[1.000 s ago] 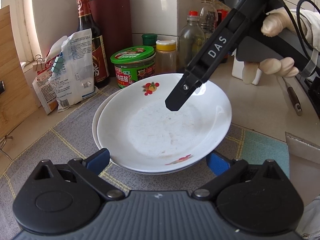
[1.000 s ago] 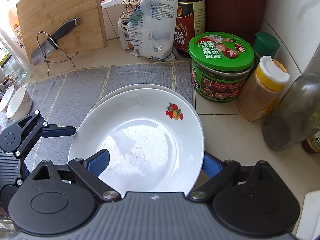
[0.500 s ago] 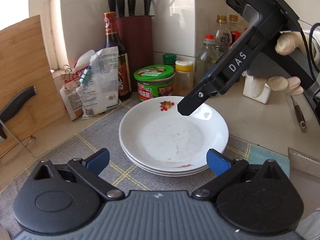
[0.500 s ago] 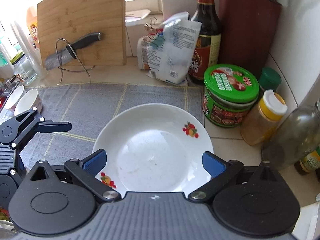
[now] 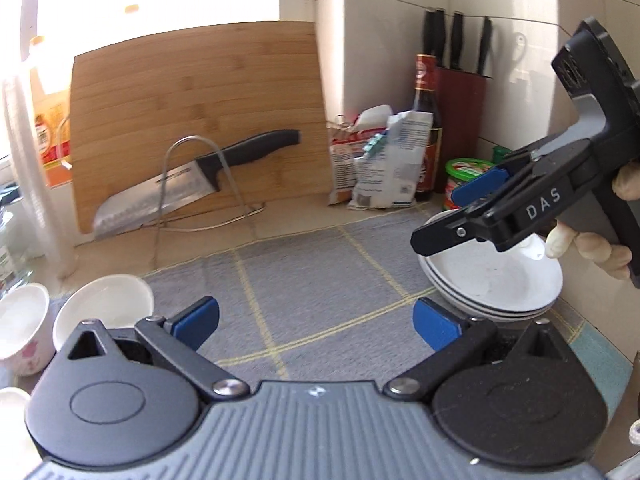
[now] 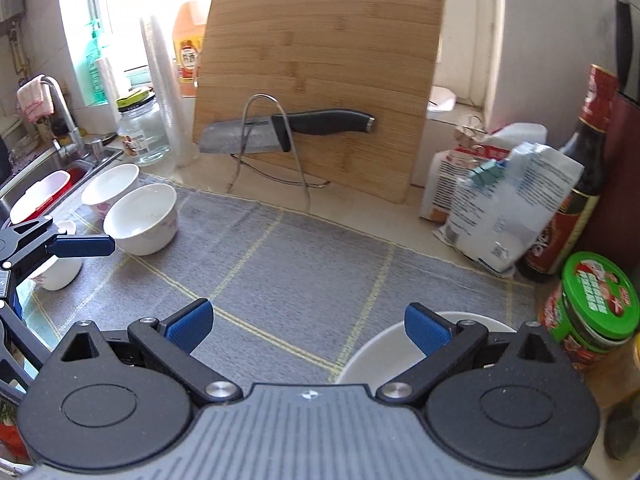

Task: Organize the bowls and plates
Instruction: 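Move the right gripper toward the white bowls on the mat, then close the left gripper on the rim of a plain white bowl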

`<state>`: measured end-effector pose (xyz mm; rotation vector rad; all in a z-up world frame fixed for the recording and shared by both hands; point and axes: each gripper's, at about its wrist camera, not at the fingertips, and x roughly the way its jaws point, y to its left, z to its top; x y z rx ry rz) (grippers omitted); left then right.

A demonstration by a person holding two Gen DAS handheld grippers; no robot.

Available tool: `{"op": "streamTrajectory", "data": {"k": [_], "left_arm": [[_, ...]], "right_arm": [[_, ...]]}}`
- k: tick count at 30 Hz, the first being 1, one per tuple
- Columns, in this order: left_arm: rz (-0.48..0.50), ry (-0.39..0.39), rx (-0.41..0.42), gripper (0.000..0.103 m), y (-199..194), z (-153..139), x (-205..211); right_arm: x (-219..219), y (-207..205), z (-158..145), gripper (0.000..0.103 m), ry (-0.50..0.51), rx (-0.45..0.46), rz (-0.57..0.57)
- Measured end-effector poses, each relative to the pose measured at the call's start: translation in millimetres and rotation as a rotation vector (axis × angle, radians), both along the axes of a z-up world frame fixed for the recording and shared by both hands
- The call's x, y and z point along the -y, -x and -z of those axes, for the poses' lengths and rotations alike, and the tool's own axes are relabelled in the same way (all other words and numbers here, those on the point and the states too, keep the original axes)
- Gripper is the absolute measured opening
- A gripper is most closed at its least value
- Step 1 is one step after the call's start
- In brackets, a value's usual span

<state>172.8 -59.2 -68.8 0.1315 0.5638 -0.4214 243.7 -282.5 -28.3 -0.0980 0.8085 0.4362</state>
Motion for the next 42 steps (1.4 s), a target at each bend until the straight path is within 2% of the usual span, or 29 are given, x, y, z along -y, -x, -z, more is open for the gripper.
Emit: {"op": "streamTrajectory", "data": {"k": [3, 8, 17, 26, 31, 39, 42], "left_arm": [[-0.067, -0.002, -0.029, 0.102, 7.4, 2.7, -22.5], [-0.103, 0.015, -0.037, 0.102, 19.6, 0.3, -65.9], [-0.089, -0.047, -0.034, 0.102, 27.4, -9.4, -157.3], [-0.120, -0.101, -0.080, 0.102, 11.9, 3.4, -242.6], [-0.117, -0.101, -0.110, 0.102, -1.4, 13.1, -269.7], [-0.055, -0.064, -0.176, 0.100, -21.7, 27.2, -283.4], [-0.019, -0.061, -0.197, 0.090, -27.6, 30.1, -282.0]], "right_arm": [[-23.0, 2.3, 1.9, 0.103, -0.009, 0.004, -0.054], [-60.4, 13.8, 3.6, 0.103, -0.006, 0.023, -0.109], [-151.4, 42.6, 21.0, 0.103, 0.001, 0.011, -0.124], [-248.9, 69.1, 35.9, 0.103, 0.033, 0.030, -0.255], [-290.0, 73.1, 47.2, 0.103, 0.076, 0.049, -0.305], [-327.4, 68.9, 57.9, 0.103, 0.122, 0.057, -0.343], [-333.0, 65.3, 59.8, 0.103, 0.127, 0.054, -0.347]]}}
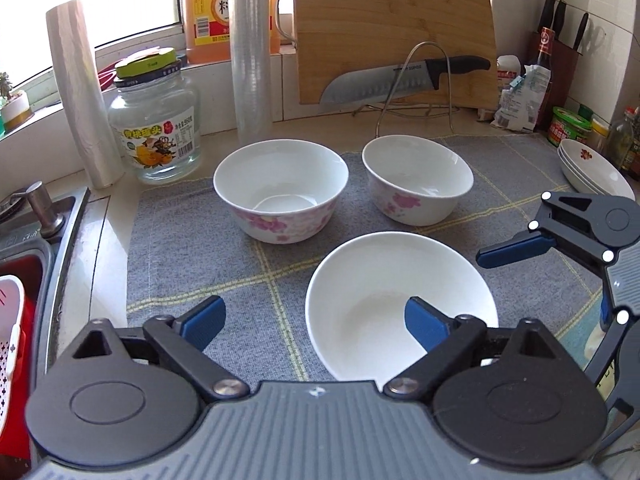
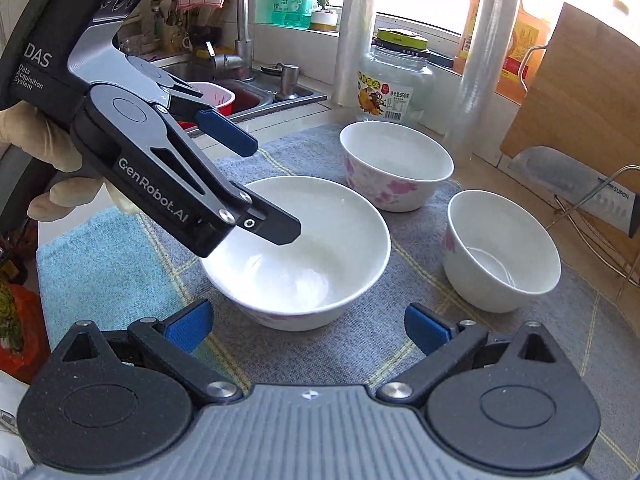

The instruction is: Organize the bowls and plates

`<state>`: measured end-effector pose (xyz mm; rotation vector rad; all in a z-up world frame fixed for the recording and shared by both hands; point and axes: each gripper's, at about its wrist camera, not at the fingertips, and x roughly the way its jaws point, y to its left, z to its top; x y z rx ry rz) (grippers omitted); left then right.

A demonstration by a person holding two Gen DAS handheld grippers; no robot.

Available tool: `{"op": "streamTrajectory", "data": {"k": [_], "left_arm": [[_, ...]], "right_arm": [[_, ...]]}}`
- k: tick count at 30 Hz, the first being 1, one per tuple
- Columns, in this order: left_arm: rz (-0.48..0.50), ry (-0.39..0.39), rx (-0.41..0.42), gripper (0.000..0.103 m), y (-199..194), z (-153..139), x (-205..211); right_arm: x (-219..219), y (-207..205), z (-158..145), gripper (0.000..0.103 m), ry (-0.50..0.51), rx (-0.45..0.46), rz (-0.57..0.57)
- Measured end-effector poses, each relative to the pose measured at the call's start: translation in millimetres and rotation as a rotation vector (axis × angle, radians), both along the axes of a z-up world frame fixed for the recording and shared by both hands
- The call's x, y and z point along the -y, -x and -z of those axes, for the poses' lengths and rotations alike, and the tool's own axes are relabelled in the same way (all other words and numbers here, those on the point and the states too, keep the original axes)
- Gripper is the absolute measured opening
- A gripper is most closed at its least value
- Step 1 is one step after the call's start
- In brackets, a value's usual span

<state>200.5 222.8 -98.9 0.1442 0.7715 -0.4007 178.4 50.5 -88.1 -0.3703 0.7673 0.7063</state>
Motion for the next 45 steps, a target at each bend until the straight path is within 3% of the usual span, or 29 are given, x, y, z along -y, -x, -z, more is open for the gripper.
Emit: {"op": "streamTrajectory", "data": {"k": [6, 12, 16, 32, 45], "left_arm": [[0.048, 0.012, -0.050, 0.075, -8.3, 8.6, 5.0], [0.068, 0.024, -0.073, 0.068, -12.4, 11.0, 6.8], [0.080, 0.026, -0.086, 0.066, -13.6, 11.7, 8.0], [0.128, 0.038, -0.079, 0.062, -10.2, 3.8, 20.8], [0.186, 0.047, -0.063, 0.062, -2.8, -7.5, 50.8]], "right_arm": [[-10.4, -3.3, 3.1, 0.101, 0.003, -0.009, -0.010], [-13.7, -3.2, 3.2, 0.095, 0.006, 0.002, -0.022], [-12.4, -6.0, 3.9, 0.089, -0.013, -0.012, -0.017], [-8.8, -4.8, 1.2, 0.088, -0.004, -0.012, -0.006], [17.9, 5.5, -8.0, 0.088, -0.003, -0.013, 0.039]]}}
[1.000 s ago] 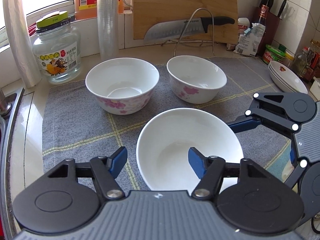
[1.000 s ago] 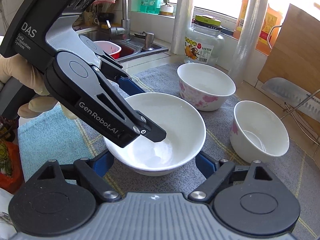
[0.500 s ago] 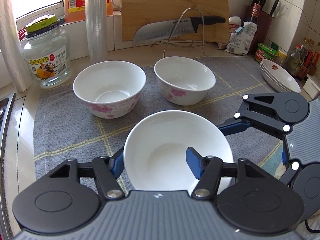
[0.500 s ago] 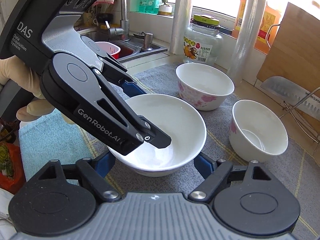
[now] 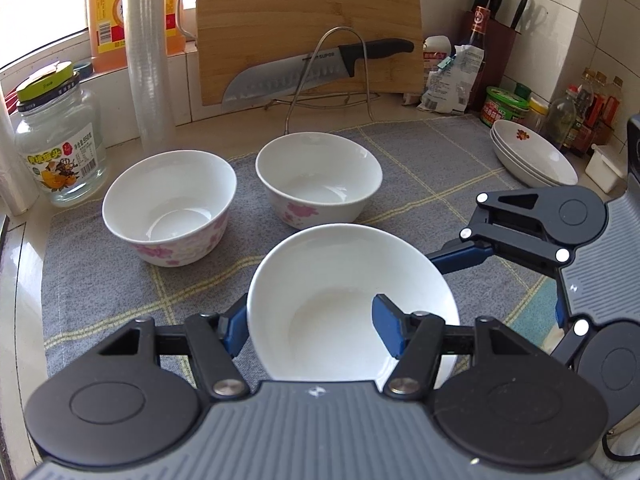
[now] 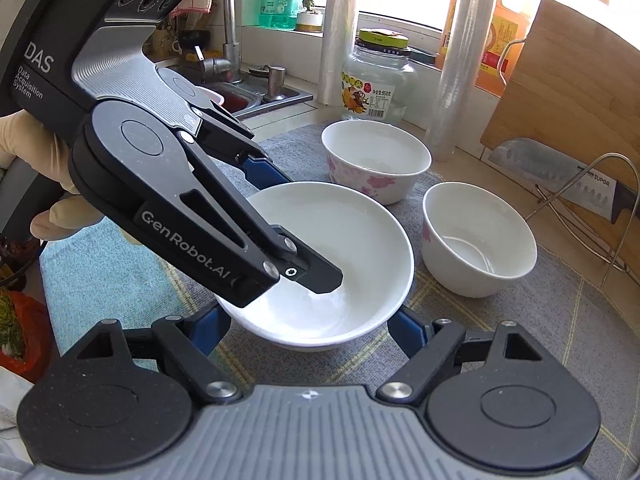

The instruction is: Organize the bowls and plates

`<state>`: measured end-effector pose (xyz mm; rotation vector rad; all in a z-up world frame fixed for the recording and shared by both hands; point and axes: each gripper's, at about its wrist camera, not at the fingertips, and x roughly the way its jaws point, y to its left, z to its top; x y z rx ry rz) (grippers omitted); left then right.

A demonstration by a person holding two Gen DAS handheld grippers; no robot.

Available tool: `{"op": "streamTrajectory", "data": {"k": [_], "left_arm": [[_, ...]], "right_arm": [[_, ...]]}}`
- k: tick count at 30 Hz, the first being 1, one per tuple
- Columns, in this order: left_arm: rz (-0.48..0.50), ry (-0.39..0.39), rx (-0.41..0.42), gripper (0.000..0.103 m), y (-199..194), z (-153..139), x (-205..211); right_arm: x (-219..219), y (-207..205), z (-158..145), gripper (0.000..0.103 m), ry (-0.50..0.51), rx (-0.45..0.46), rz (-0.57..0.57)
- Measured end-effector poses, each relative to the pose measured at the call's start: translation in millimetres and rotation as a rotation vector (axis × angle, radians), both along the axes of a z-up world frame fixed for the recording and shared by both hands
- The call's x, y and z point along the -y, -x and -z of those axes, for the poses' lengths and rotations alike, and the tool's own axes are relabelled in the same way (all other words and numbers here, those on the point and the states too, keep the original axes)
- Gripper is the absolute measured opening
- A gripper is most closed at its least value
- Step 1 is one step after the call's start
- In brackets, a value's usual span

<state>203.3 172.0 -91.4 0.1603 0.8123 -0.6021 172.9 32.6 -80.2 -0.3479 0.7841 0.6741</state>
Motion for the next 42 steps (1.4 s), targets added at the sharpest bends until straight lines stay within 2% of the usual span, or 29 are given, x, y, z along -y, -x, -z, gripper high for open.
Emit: {"op": "streamTrajectory", "data": {"k": [21, 42], "left_arm": [[0.183, 0.015, 0.008, 0.062, -7.5, -1.7, 86.0], [0.322, 0.008, 0.005, 0.062, -29.7, 10.7, 162.0]], "right_arm": [[79.9, 16.6, -6.9, 0.088, 0.020, 0.003, 0.177], [141.2, 6.8, 1.6, 0.088, 0.039, -0.011, 0.340]]}}
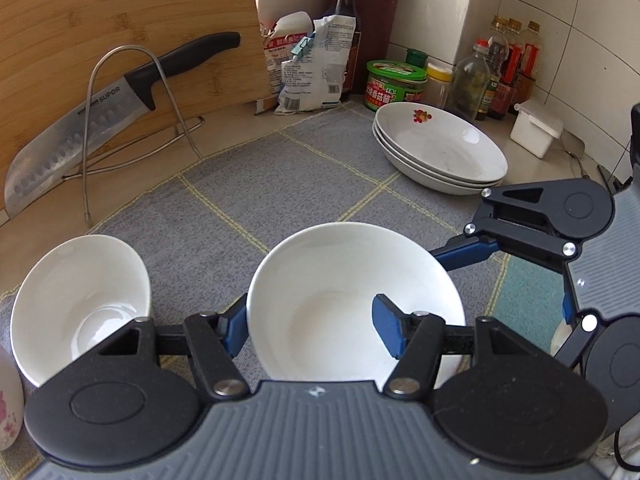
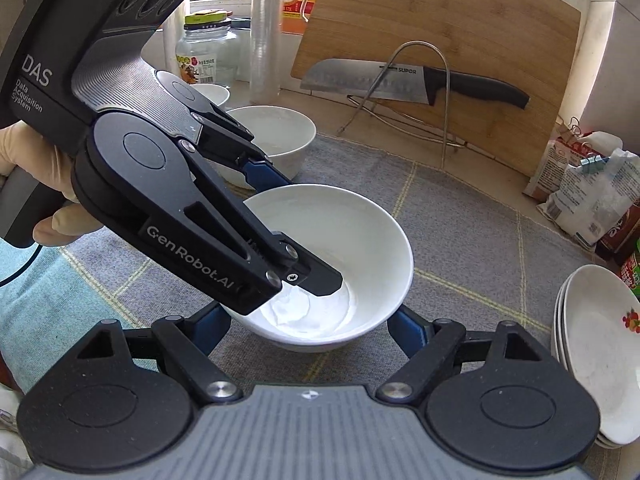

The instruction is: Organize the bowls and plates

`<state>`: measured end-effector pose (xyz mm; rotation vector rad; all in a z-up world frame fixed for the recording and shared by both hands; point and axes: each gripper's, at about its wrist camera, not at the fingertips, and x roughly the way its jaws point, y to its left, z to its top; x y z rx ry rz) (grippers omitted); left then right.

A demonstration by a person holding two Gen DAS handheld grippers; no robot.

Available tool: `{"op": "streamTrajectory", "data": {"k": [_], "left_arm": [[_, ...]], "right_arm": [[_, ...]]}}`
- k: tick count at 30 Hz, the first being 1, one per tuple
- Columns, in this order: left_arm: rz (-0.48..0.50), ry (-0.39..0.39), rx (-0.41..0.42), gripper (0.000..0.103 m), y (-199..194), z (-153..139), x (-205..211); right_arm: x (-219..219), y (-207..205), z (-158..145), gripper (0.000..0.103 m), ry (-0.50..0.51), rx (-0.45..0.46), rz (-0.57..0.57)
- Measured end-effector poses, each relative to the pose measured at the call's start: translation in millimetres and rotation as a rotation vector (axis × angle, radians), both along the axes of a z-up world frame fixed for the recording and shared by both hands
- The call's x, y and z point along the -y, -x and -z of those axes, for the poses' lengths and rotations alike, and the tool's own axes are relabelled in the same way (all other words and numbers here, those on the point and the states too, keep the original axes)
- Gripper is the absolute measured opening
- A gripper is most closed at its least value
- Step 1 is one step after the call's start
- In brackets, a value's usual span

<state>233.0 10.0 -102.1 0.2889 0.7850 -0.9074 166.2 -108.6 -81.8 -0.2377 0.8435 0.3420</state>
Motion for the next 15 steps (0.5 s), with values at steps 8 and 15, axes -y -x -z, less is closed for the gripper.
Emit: {"op": "streamTrajectory", "data": {"k": [8, 15], "left_arm": [[0.016, 0.007, -0.007, 0.062, -8.1, 4.5, 10.4], [0.014, 0.009, -0.016, 0.062, -11.7, 6.2, 13.1]], "right_arm": [[9.7, -5.8, 3.6, 0.088, -0.004, -0.012, 0.035], [12.3, -8.7, 6.5, 0.088, -0.011, -0.025, 0.045]]}}
